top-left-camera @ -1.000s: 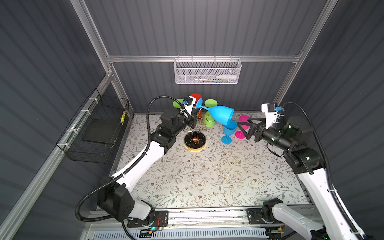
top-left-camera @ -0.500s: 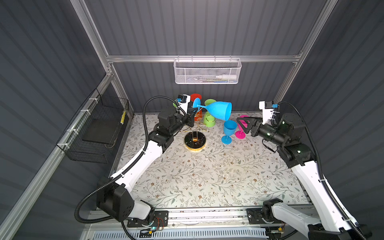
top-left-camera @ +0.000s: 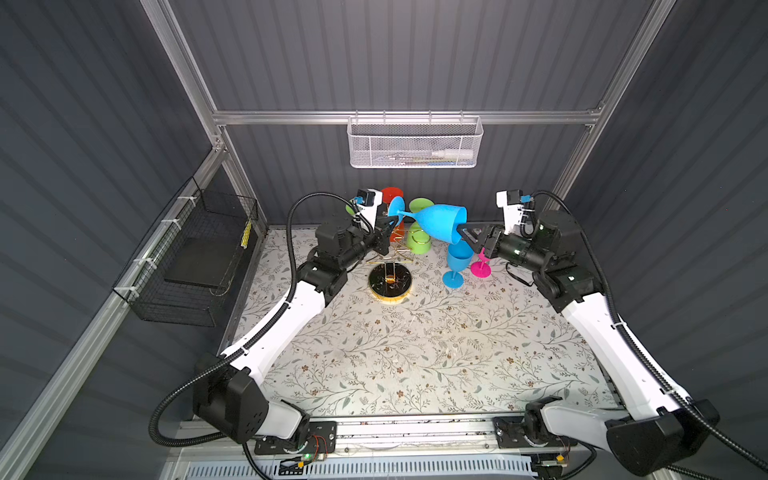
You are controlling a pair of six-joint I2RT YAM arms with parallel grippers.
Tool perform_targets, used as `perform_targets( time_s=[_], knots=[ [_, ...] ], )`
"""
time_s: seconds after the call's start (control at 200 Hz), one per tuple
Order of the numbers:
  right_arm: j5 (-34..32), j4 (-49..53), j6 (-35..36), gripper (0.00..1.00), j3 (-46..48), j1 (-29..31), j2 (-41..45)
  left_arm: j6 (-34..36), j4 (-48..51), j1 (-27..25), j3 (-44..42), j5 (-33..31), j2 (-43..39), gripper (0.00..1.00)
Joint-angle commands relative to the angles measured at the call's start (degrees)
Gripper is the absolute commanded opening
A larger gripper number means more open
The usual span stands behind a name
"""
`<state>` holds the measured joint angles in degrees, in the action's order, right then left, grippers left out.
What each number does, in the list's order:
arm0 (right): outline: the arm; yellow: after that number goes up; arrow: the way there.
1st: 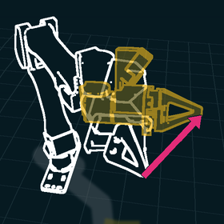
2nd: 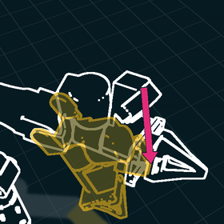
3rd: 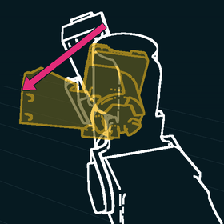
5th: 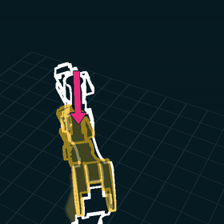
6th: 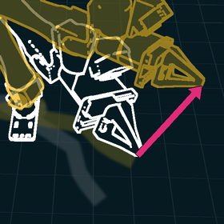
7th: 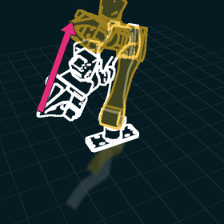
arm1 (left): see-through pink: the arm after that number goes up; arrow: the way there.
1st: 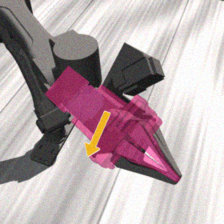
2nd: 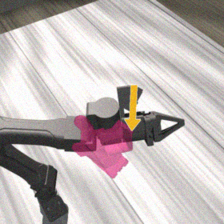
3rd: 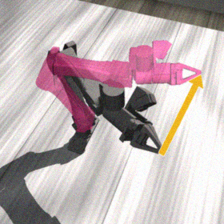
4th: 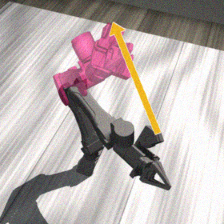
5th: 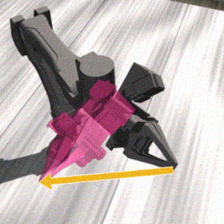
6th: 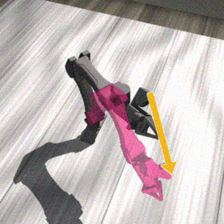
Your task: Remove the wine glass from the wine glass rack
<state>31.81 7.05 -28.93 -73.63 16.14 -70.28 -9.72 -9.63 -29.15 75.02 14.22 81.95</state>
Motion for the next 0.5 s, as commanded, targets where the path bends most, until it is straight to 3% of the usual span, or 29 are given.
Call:
perform_targets(
  time_s=[0.0,0.45,0.495],
  knots=[
    [1.0,-3.0,-0.8,0.50,-2.3,0.5,-1.3,-1.3,-2.5,0.6,-0.7,1.8,-1.7,0.00],
    [1.8,-2.8,-0.9,0.00,-4.0,1.5,-3.1,-2.5,-3.3,1.3,-1.5,1.1,-1.0,0.00],
    [1.6,-2.6,-0.8,0.00,-4.0,1.5,-3.0,-2.6,-3.4,1.3,-1.6,1.0,-1.0,0.02]
  ],
)
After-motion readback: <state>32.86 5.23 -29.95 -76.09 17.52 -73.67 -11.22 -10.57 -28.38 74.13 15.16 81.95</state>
